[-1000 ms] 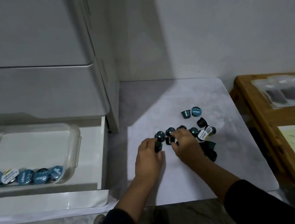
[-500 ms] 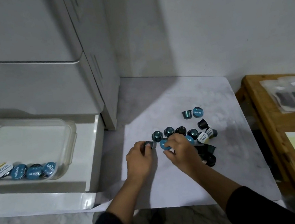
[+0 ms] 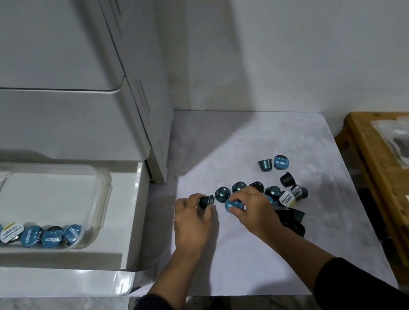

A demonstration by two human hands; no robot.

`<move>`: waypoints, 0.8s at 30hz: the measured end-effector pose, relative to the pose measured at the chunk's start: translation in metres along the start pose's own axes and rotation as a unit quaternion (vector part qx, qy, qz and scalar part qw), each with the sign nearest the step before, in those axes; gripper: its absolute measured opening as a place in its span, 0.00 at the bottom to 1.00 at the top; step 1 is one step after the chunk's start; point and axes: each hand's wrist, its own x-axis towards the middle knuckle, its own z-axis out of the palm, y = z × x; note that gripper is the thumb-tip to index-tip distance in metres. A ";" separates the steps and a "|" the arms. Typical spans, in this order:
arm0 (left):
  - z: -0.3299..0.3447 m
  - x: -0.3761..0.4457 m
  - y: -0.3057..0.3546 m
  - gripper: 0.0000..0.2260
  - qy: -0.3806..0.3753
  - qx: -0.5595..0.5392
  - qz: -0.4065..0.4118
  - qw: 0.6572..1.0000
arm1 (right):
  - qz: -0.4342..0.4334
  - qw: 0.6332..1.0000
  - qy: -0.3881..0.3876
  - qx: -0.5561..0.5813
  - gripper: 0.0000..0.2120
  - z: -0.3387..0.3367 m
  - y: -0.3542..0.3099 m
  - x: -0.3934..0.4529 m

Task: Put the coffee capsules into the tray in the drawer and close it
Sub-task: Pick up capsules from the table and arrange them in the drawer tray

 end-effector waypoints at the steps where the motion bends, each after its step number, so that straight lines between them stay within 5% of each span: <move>1: 0.000 0.002 -0.001 0.10 0.003 -0.001 0.007 1.000 | 0.001 1.000 -0.005 0.002 0.08 -0.001 -0.001 0.001; 16: -0.006 0.003 0.005 0.08 0.001 -0.139 -0.043 0.989 | 0.071 0.996 -0.024 0.040 0.09 -0.013 -0.015 0.012; 24: -0.036 0.000 0.041 0.08 0.002 -0.195 0.011 0.981 | 0.159 0.963 0.023 0.215 0.09 -0.055 -0.047 0.017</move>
